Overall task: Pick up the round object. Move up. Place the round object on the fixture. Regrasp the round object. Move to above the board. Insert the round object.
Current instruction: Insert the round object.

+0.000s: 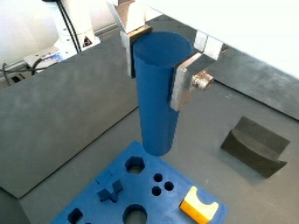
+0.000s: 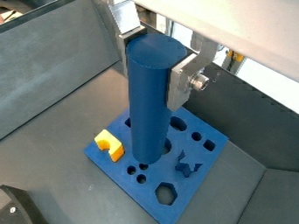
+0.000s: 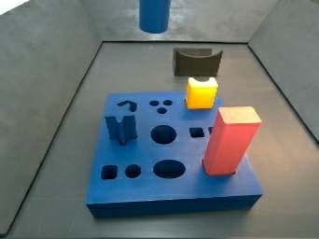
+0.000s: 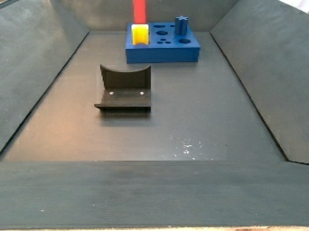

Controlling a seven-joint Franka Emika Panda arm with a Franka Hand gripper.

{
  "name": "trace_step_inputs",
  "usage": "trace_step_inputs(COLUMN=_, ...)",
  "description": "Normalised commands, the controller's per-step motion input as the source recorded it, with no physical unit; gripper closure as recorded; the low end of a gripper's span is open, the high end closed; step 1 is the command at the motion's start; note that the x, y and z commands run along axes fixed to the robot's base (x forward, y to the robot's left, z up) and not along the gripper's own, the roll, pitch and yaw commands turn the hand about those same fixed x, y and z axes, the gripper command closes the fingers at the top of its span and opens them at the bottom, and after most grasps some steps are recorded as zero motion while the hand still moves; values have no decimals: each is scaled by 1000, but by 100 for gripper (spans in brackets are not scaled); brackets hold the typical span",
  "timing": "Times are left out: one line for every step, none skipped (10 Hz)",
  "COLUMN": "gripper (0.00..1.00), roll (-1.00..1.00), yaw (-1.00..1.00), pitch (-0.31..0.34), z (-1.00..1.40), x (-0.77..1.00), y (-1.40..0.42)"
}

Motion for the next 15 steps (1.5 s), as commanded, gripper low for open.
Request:
trace_step_inputs(gripper=100, roll=-91, yaw=0, pitch=-39, z=-131, x=0, y=-57)
trace_step_inputs(gripper=100, roll=-151, yaw=0, pitch=-57, z=-240, x=63, y=-120)
trace_step_inputs(gripper=100, roll=-177, yaw=0, pitch=-69, z=-326, x=123, y=-146)
trace_step_inputs(gripper=100, roll=-257, yaw=0, pitch=-99, z=-477, x=94, y=-146)
trace_step_inputs(gripper=100, roll=-284, yaw=0, pitch=-127, z=-477, x=46, y=-123)
trace_step_inputs(gripper=100, roll=-246, yaw=0, pitch=-134, z=-554, x=11, y=-171)
trace_step_inputs(gripper=100, roll=-257, yaw=-17, pitch=-143, z=-526, x=0, y=-160)
trace_step_inputs(gripper=100, roll=-256, yaw=-31, pitch=-139, z=-529, x=0, y=-163)
trace_step_inputs(gripper=100, roll=-259, yaw=-37, pitch=-140, z=-520, x=0, y=-171)
trace_step_inputs(gripper=100, roll=-271, yaw=-54, pitch=-149, z=-491, x=0, y=-183)
trace_step_inputs(gripper=100, roll=-281, yaw=-54, pitch=-150, z=-477, x=0, y=-171)
trace_step_inputs(gripper=100, roll=-279, yaw=-46, pitch=-154, z=-474, x=0, y=-169)
trace_step_inputs(gripper=100, roll=-247, yaw=-23, pitch=-170, z=-497, x=0, y=-183)
trace_step_inputs(gripper=100, roll=0, yaw=-14, pitch=-59, z=-363, x=0, y=-291)
trace_step_inputs(gripper=100, roll=140, yaw=0, pitch=0, z=-277, x=0, y=-294)
